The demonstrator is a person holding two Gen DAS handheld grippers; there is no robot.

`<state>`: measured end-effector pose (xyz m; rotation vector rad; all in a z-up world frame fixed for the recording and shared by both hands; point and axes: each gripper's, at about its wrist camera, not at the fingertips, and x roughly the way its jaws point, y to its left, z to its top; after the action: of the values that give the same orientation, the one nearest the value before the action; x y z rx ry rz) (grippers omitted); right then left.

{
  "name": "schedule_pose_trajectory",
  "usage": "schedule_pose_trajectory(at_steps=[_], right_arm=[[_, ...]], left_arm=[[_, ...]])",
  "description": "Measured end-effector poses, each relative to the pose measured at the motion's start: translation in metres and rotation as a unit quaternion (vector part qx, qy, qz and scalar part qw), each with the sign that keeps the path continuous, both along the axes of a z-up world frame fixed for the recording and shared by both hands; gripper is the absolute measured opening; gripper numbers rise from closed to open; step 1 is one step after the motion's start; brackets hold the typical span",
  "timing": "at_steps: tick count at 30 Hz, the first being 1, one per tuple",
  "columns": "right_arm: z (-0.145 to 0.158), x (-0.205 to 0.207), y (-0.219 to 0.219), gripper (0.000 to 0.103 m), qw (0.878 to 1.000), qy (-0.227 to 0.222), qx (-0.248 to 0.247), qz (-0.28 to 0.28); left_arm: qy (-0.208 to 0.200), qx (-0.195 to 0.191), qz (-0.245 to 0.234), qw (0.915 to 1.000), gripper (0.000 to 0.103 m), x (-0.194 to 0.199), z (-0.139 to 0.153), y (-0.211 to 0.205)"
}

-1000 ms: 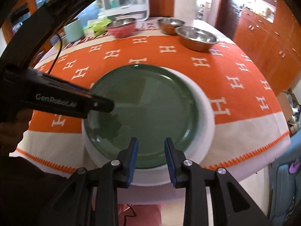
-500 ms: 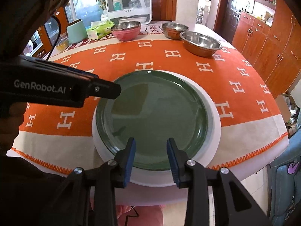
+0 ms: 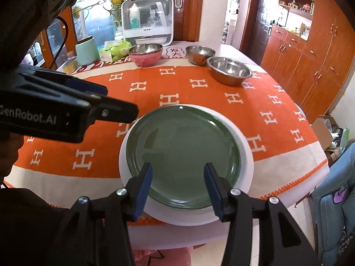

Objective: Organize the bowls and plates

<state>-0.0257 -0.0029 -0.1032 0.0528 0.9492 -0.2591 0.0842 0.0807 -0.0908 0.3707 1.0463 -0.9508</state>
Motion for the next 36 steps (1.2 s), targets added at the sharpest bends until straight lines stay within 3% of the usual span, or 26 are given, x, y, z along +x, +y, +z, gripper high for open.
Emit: schedule_pose_trajectory(at_steps=[10, 15, 36], right_arm=[[0.028, 0.005, -0.018, 0.057, 0.999, -0.017, -0.016, -0.029], [0.04, 0.009, -0.03, 0.064, 0.999, -0.031, -0.015, -0.03], [0.074, 0.021, -0.112, 0.065, 0.998, -0.042, -0.017, 0.049]], left_arm=[[0.013, -0.001, 0.015, 0.9998, 0.073, 0.006, 0.016, 0.003], [-0.01, -0.001, 0.025, 0.9996, 0.079, 0.007, 0.03, 0.002], [-0.032, 0.008, 0.111, 0.9933, 0.084, 0.017, 0.088, -0.059]])
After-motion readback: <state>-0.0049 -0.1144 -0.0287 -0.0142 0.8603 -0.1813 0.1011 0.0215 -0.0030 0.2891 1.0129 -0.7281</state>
